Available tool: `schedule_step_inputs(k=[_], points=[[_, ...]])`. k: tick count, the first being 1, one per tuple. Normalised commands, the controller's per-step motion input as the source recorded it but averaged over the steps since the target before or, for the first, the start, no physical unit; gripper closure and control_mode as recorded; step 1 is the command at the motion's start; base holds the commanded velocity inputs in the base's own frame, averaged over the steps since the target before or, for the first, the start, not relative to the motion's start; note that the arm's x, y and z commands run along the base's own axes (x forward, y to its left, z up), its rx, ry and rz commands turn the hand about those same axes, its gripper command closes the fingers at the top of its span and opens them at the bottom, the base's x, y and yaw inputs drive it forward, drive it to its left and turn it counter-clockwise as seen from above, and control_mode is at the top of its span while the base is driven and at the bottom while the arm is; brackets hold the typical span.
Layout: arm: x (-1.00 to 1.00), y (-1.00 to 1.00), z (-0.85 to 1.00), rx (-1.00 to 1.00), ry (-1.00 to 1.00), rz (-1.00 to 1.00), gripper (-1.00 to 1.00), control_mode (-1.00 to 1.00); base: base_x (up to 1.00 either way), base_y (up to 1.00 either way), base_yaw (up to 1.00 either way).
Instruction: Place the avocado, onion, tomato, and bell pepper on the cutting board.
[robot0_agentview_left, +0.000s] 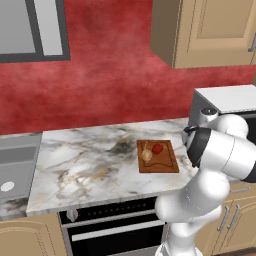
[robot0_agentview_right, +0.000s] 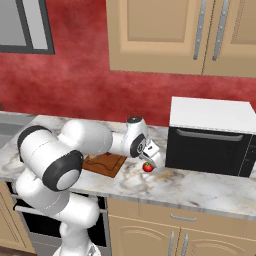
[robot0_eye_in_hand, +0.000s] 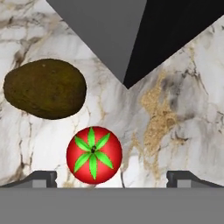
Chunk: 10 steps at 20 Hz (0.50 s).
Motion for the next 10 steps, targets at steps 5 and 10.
schedule_step_inputs(k=[5, 10], points=[[0.0, -0.09, -0.09, 0.1, -0.01, 0.0, -1.0, -1.0, 0.0, 0.0, 0.0], [0.05, 0.0, -0.09, 0.07, -0.04, 0.0, -1.0, -1.0, 0.0, 0.0, 0.0]])
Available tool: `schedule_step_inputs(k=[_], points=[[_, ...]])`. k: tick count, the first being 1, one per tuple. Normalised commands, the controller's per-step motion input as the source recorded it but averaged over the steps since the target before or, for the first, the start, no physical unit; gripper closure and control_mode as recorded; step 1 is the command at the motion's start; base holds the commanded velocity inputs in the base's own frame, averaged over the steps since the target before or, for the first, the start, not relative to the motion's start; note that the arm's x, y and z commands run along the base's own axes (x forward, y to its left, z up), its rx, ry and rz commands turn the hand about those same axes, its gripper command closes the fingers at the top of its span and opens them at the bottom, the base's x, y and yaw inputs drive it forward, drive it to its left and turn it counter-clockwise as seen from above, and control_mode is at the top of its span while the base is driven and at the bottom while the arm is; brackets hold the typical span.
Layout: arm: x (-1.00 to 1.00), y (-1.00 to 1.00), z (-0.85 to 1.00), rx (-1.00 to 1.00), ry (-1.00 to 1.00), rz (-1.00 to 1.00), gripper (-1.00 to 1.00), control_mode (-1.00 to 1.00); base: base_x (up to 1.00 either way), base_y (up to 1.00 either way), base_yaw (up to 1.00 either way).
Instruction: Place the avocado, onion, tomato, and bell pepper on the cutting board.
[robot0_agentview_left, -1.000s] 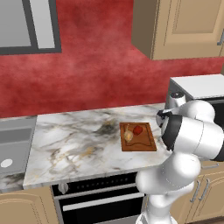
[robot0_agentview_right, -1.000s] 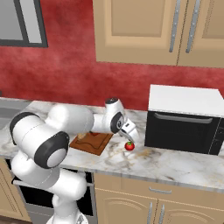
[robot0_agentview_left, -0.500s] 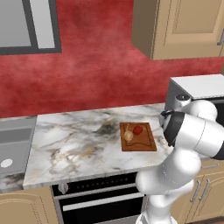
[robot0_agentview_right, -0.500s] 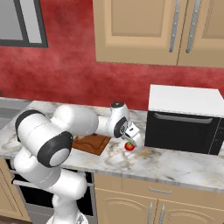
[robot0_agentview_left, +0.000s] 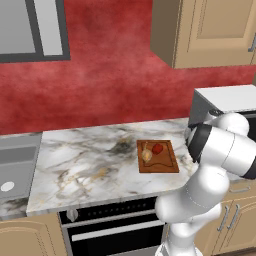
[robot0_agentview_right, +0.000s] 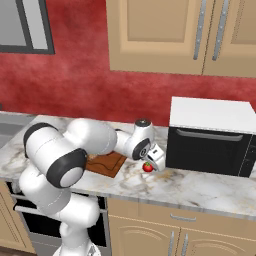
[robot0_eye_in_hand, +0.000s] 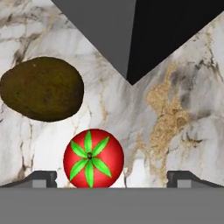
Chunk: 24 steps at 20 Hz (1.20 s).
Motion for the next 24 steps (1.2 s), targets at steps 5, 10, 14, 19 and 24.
schedule_step_inputs(k=[5, 10, 14, 19, 24], points=[[0.12, 0.01, -0.07, 0.02, -0.07, 0.0, -1.0, -1.0, 0.0, 0.0, 0.0], [0.02, 0.0, -0.03, 0.0, -0.02, 0.0, -1.0, -1.0, 0.0, 0.0, 0.0], [0.0, 0.03, -0.17, 0.0, 0.0, 0.0, -1.0, -1.0, 0.0, 0.0, 0.0], [0.02, 0.16, -0.16, 0.0, 0.0, 0.0, -1.0, -1.0, 0.0, 0.0, 0.0], [0.01, 0.11, -0.13, 0.0, 0.0, 0.0, -1.0, -1.0, 0.0, 0.0, 0.0]])
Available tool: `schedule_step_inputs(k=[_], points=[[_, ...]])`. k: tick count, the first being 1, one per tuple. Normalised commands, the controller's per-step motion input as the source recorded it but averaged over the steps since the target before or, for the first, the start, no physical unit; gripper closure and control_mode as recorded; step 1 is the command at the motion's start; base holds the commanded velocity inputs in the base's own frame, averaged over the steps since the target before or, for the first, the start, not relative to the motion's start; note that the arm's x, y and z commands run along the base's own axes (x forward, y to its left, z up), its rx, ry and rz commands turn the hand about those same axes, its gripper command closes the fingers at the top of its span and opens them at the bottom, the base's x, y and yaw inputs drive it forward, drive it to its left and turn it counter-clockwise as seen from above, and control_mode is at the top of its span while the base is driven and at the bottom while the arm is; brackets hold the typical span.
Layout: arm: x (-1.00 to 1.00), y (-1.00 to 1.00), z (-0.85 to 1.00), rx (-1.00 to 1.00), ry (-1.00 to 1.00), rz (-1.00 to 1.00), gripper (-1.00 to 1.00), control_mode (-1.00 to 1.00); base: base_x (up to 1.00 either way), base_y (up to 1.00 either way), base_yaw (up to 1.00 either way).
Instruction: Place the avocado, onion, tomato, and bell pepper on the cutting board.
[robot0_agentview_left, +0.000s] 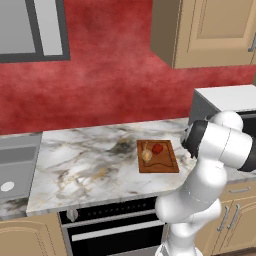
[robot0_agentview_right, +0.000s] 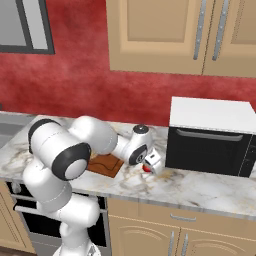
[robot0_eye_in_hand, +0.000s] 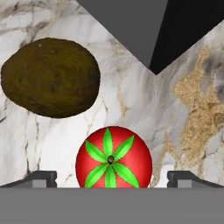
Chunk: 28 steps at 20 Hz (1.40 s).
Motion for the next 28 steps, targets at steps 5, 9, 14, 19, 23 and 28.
schedule_step_inputs(k=[5, 9, 14, 19, 23, 28], points=[[0.02, 0.03, -0.17, 0.0, -0.02, 0.0, -1.0, -1.0, 0.0, 0.0, 0.0], [0.01, -0.04, -0.09, 0.0, -0.02, 0.0, -1.0, -1.0, 0.0, 0.0, 0.0], [0.0, 0.0, -0.12, -0.01, 0.0, 0.0, 1.0, -1.0, 0.0, 0.0, 0.0], [0.02, 0.0, 0.06, 0.0, 0.0, -0.01, 1.0, -1.0, 0.0, 0.0, 0.0], [0.04, 0.11, 0.48, 0.02, -0.04, -0.06, 1.0, -1.0, 0.0, 0.0, 0.0], [0.01, 0.38, 0.49, 0.02, -0.03, -0.04, 1.0, -1.0, 0.0, 0.0, 0.0]])
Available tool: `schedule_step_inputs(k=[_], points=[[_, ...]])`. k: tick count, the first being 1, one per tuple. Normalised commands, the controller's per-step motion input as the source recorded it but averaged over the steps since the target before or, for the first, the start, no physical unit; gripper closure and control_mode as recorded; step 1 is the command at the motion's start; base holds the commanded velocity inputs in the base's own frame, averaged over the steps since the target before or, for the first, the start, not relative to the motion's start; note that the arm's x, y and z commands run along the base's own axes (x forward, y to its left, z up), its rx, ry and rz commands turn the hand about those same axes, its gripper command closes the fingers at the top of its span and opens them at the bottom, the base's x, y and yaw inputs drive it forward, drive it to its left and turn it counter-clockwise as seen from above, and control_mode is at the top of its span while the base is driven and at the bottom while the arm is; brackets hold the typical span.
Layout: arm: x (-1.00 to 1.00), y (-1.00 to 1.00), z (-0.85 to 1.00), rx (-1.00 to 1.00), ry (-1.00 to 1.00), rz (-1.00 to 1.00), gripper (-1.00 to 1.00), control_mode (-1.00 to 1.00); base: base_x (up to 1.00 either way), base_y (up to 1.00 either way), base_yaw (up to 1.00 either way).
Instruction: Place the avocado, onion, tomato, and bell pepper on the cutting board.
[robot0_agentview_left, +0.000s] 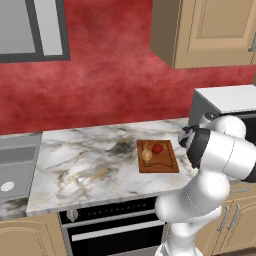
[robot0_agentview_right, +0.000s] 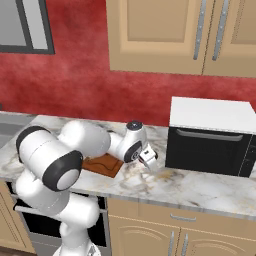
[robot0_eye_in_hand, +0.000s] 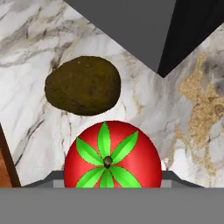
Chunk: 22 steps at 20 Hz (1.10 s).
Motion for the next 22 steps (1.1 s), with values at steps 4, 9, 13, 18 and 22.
schedule_step_inputs(k=[4, 9, 13, 18, 22], points=[[0.0, 0.93, 0.08, 0.02, 0.0, 0.0, 1.0, -1.0, 0.0, 0.0, 0.0], [0.01, 1.0, 0.0, 0.04, 0.0, 0.0, 1.0, -1.0, 0.0, 0.0, 0.0], [0.1, 0.97, 0.03, 0.03, 0.0, -0.03, 1.0, -1.0, 0.0, 0.0, 0.0], [0.05, 0.27, 0.02, 0.01, 0.01, -0.01, 1.0, -1.0, 0.0, 0.0, 0.0], [0.09, 0.01, -0.12, 0.0, 0.03, 0.0, 1.0, -1.0, 0.0, 0.0, 0.0]])
